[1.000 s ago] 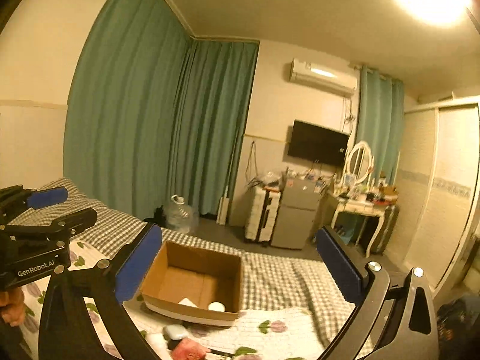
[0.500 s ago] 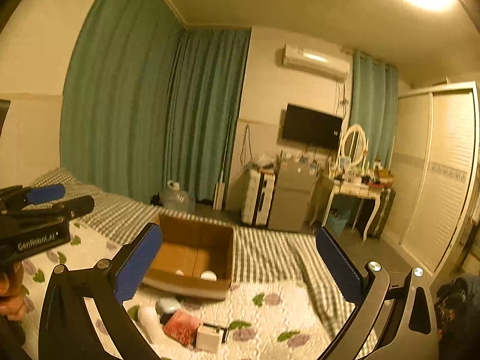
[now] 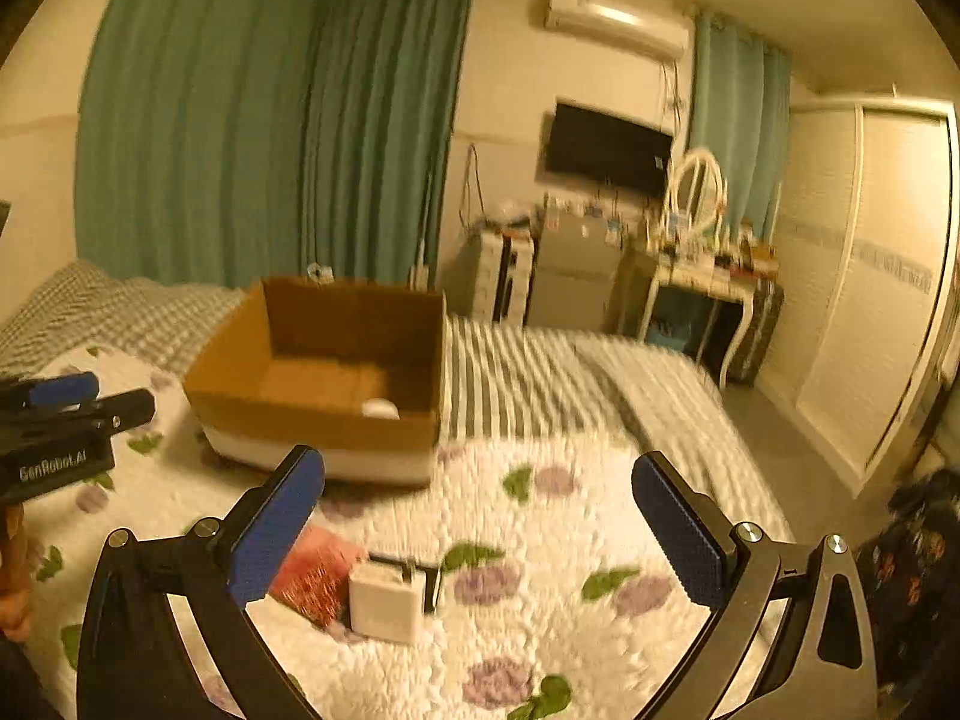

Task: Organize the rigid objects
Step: 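Move both tools back toward the remaining items on the quilt, then grasp the white handheld device with the left tool while the right tool grasps the plug adapter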

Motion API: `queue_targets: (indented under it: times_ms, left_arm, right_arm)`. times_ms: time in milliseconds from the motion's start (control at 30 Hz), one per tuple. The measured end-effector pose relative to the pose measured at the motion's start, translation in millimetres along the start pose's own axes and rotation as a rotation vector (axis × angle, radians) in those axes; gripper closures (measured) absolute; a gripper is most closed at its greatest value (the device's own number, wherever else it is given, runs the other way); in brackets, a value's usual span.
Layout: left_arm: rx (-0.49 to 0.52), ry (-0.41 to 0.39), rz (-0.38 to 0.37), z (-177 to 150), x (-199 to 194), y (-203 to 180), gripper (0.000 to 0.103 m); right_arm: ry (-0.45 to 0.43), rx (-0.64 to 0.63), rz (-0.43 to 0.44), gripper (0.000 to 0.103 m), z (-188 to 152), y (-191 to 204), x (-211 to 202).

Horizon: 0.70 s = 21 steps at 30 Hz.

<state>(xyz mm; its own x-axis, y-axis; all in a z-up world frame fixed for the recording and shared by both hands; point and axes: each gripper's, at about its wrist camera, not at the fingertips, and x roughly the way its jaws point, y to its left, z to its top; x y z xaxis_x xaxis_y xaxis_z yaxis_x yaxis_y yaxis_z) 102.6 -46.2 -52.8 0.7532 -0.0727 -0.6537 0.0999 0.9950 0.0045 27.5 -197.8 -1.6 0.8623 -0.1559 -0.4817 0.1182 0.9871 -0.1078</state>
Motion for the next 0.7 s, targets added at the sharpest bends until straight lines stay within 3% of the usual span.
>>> queue_targets:
  times_ms: [300,433,600,700]
  left_arm:
    - [-0.061,0.241,-0.089,-31,68,-2,0.04]
    - [-0.092,0.275,-0.142,-38,81,-2,0.04]
    - [-0.234,0.353,-0.232,-46,102,15,0.034]
    - [-0.165,0.338,-0.197,-48,101,6,0.034]
  right_arm:
    - [0.151,-0.004,0.008,0.0,-52,9,58]
    - [0.211,0.028,0.032,0.0,-63,8,75]
    - [0.25,0.025,0.072,0.0,-70,14,88]
    - [0.283,0.0,0.073,0.0,-75,22,98]
